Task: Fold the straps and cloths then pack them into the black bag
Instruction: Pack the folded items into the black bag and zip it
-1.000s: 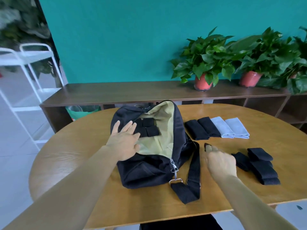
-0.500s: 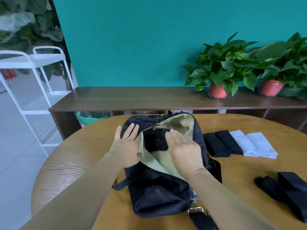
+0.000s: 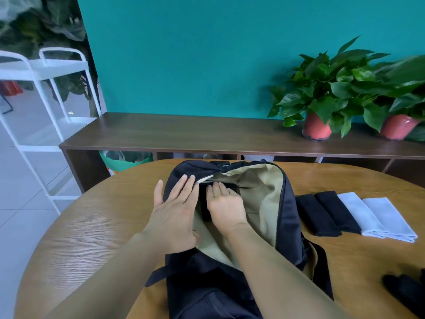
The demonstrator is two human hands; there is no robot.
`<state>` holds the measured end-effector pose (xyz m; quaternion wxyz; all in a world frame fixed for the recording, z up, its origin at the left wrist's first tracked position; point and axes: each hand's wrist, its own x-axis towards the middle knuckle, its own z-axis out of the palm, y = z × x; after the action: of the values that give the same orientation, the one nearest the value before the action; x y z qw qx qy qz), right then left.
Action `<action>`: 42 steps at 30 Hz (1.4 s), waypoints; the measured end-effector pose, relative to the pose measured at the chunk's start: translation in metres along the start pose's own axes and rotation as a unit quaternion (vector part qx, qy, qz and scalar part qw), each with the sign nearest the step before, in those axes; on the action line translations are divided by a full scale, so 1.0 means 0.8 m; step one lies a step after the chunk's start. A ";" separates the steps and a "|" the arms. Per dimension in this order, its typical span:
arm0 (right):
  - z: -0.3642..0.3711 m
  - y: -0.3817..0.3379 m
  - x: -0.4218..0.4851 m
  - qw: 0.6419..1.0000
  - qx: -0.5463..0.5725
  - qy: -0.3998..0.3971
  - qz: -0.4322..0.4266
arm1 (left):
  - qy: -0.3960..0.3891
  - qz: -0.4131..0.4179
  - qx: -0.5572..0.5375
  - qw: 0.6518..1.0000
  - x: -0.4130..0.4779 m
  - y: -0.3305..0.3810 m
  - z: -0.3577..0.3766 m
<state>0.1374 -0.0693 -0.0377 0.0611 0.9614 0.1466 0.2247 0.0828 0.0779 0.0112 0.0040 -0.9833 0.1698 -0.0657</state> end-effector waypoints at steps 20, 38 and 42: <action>0.053 -0.020 0.030 0.997 0.003 -0.071 0.031 | -0.022 -0.009 0.000 1.000 0.001 -0.003 0.014; -0.077 0.020 -0.067 0.998 -0.028 0.011 0.049 | -0.051 0.039 0.010 0.998 -0.042 0.040 -0.007; -0.102 0.062 -0.120 0.997 -0.016 0.049 0.052 | -0.063 0.057 0.009 0.996 -0.055 0.074 -0.009</action>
<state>0.0310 -0.1421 0.0041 0.0571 0.9544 0.0962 0.2767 0.0211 0.0369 0.0111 0.0273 -0.9742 0.2239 -0.0045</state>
